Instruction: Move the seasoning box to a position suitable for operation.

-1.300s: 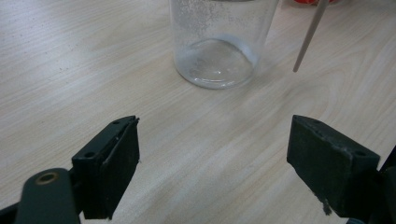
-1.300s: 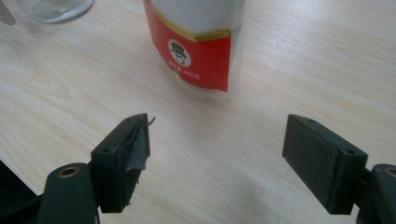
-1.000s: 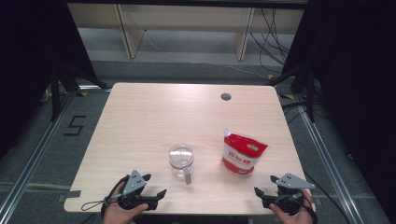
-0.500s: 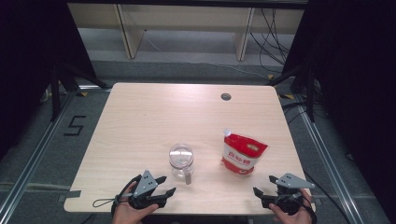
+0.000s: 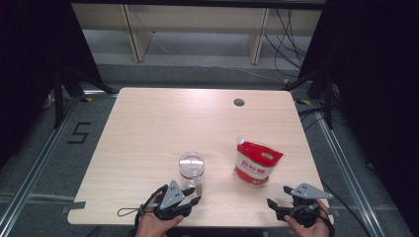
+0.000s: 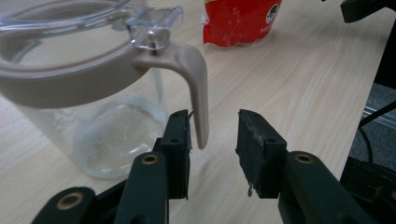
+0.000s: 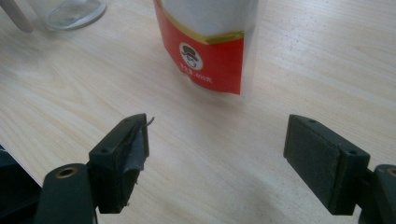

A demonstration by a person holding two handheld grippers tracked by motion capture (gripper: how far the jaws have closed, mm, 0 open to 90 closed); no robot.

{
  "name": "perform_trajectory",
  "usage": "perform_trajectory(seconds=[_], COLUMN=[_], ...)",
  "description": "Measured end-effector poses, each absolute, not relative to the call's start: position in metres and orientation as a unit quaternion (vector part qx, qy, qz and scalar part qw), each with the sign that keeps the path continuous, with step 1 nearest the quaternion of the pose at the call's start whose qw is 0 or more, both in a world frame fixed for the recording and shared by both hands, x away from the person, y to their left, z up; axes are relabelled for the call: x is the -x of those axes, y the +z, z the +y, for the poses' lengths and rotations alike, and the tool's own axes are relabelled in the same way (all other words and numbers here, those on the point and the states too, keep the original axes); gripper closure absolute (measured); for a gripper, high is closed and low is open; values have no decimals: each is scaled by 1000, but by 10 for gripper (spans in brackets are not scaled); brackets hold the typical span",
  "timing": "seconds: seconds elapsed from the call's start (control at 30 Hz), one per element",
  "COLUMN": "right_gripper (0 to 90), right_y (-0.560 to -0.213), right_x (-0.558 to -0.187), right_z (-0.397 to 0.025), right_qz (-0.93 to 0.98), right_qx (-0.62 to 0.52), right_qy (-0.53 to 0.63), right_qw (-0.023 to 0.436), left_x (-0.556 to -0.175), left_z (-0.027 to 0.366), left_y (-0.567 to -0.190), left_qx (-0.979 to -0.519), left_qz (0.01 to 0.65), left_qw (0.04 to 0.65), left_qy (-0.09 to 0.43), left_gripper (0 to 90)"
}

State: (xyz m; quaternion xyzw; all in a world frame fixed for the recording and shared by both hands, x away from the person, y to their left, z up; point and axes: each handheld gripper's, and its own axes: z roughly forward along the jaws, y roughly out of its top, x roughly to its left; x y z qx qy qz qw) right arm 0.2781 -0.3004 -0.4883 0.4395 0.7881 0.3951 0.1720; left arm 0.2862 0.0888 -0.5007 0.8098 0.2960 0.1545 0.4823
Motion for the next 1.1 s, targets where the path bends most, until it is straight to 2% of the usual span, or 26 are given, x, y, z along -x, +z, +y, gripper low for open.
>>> perform_trajectory(seconds=[0.2, 0.57, 0.8, 0.87, 1.1], right_gripper=[229, 229, 229, 229, 229], right_y=[-489, -490, -489, -489, -490], right_x=[-279, -280, -278, -280, -280], right_z=[-301, -301, -300, -302, -304], right_qz=[792, 795, 789, 793, 789], right_qx=[-433, -429, -441, -430, -436], right_qy=[395, 396, 395, 393, 393], right_qw=[173, 166, 164, 177, 181], left_x=[-292, -304, -305, -304, -304], left_z=[84, 75, 79, 82, 104], left_y=[-501, -501, -499, -499, -496], left_qx=[-810, -804, -806, -804, -812], left_qz=[299, 310, 312, 317, 317], left_qw=[479, 483, 483, 484, 472], left_qy=[157, 157, 144, 141, 133], left_gripper=[668, 800, 810, 809, 792])
